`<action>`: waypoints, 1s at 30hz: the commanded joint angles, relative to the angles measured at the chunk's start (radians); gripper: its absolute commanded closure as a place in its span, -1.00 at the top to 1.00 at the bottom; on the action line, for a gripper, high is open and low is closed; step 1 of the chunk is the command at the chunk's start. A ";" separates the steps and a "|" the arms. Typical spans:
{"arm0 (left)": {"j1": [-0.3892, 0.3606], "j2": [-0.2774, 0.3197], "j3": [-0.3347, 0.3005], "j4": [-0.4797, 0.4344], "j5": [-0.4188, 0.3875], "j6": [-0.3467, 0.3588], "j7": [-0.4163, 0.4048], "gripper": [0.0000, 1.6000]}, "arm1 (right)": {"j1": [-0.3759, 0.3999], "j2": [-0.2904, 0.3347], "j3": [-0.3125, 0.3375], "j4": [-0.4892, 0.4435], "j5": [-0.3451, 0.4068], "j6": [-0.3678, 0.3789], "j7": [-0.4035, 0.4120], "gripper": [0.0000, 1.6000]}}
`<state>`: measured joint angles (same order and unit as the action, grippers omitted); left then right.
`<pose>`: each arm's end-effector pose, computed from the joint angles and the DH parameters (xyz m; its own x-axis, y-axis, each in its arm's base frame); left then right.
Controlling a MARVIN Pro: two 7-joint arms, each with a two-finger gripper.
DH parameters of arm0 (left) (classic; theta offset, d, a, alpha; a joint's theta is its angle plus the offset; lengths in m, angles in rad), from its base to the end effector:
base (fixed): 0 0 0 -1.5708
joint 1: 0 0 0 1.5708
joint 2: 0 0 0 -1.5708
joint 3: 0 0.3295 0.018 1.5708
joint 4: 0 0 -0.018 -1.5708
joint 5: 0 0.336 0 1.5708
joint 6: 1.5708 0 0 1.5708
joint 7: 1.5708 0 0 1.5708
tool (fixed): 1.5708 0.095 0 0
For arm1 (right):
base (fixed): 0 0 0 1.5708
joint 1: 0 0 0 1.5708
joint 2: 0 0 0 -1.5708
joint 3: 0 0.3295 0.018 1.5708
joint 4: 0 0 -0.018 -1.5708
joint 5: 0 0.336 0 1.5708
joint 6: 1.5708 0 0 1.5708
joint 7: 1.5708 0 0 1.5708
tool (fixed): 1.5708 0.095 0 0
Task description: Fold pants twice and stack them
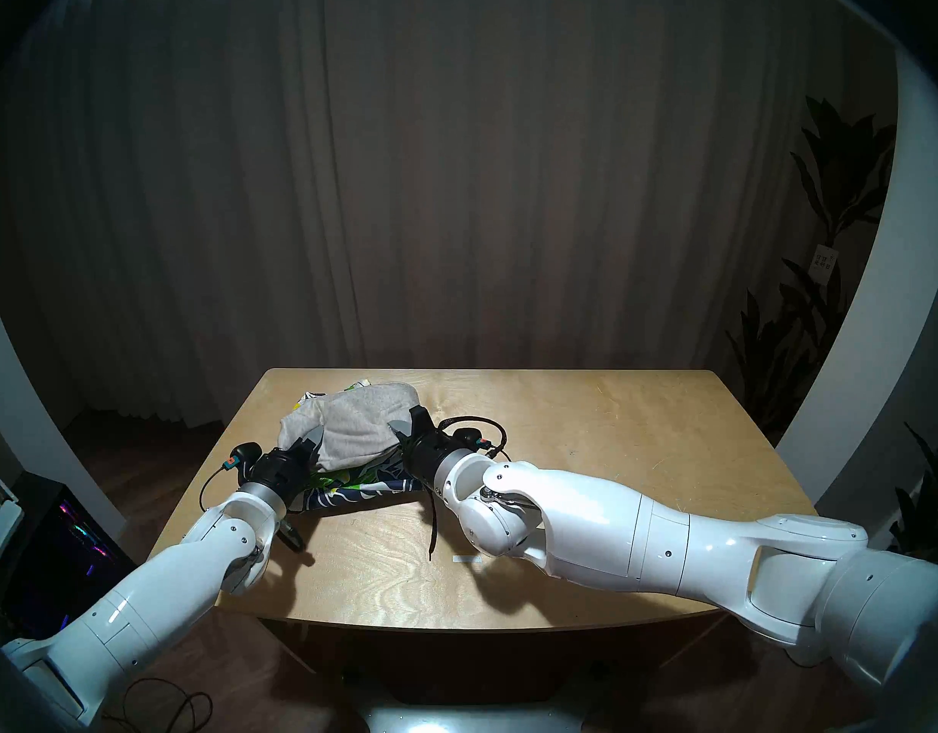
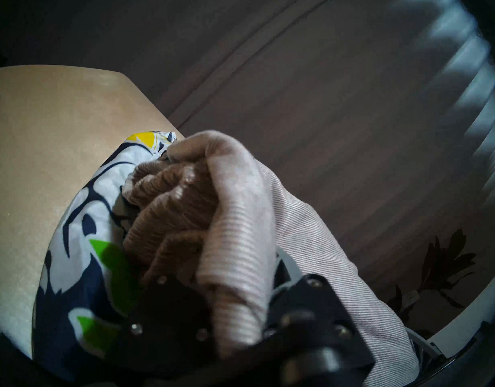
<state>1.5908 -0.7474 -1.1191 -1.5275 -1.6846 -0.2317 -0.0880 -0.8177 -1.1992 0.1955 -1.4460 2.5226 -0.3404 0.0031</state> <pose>0.4028 0.1459 -0.3806 0.2242 0.7345 0.6404 0.0174 -0.6601 0.7510 0.4513 0.2394 -0.3312 0.6595 -0.7506 -0.0403 -0.2023 -0.1256 -0.9712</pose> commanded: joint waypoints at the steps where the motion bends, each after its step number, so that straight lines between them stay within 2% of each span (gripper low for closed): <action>1: 0.033 0.046 -0.025 -0.054 -0.005 -0.015 0.030 -1.00 | 0.032 -0.001 0.007 -0.030 -0.010 -0.035 -0.038 -1.00; 2: 0.046 0.057 -0.030 -0.073 -0.012 -0.012 0.046 -1.00 | 0.029 0.001 0.014 -0.041 0.004 -0.045 -0.062 -1.00; 4: 0.051 0.061 -0.031 -0.080 -0.013 -0.013 0.050 -0.95 | 0.030 0.003 0.013 -0.042 -0.001 -0.047 -0.062 -1.00; 5: 0.057 0.065 -0.032 -0.089 -0.014 -0.016 0.062 -0.62 | 0.036 0.006 0.010 -0.050 -0.001 -0.056 -0.085 -1.00; 7: 0.067 0.072 -0.035 -0.105 -0.020 -0.017 0.078 -0.58 | 0.034 0.011 0.009 -0.054 -0.005 -0.058 -0.088 -1.00; 8: 0.071 0.075 -0.036 -0.110 -0.019 -0.020 0.084 -0.22 | 0.033 0.013 0.009 -0.056 -0.006 -0.059 -0.091 -1.00; 9: 0.075 0.076 -0.038 -0.115 -0.021 -0.022 0.087 -0.10 | 0.038 0.017 0.008 -0.064 0.001 -0.059 -0.117 -1.00; 11: 0.080 0.083 -0.037 -0.124 -0.019 -0.024 0.103 -0.02 | 0.042 0.022 0.001 -0.071 -0.003 -0.060 -0.135 -1.00; 12: 0.082 0.084 -0.038 -0.126 -0.020 -0.026 0.105 0.72 | 0.043 0.023 0.001 -0.074 0.002 -0.056 -0.150 -1.00; 14: 0.085 0.087 -0.037 -0.128 -0.015 -0.030 0.109 0.81 | 0.040 0.020 -0.002 -0.076 -0.010 -0.071 -0.148 -1.00; 15: 0.088 0.086 -0.040 -0.134 -0.021 -0.032 0.122 1.00 | 0.046 0.021 -0.005 -0.082 -0.006 -0.073 -0.175 -0.94; 16: 0.092 0.090 -0.040 -0.138 -0.019 -0.035 0.122 1.00 | 0.050 0.022 -0.008 -0.086 -0.005 -0.063 -0.190 -0.15; 17: 0.092 0.090 -0.040 -0.138 -0.019 -0.035 0.122 1.00 | 0.050 0.022 -0.008 -0.086 -0.005 -0.063 -0.190 -0.15; 18: 0.094 0.092 -0.041 -0.141 -0.019 -0.036 0.126 1.00 | 0.052 0.022 -0.009 -0.088 -0.005 -0.066 -0.200 0.55; 19: 0.098 0.095 -0.042 -0.146 -0.018 -0.040 0.127 1.00 | 0.052 0.023 -0.012 -0.089 -0.013 -0.068 -0.196 1.00; 23: 0.115 0.106 -0.052 -0.170 -0.018 -0.057 0.159 1.00 | 0.048 0.042 -0.003 -0.117 0.010 -0.034 -0.216 1.00; 30: 0.155 0.135 -0.088 -0.207 -0.025 -0.098 0.205 1.00 | 0.039 0.103 -0.009 -0.207 0.001 -0.046 -0.242 1.00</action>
<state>1.7208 -0.6486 -1.1622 -1.6867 -1.7040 -0.2855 0.0954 -0.7864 -1.1448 0.1815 -1.5590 2.5276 -0.3874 -0.2322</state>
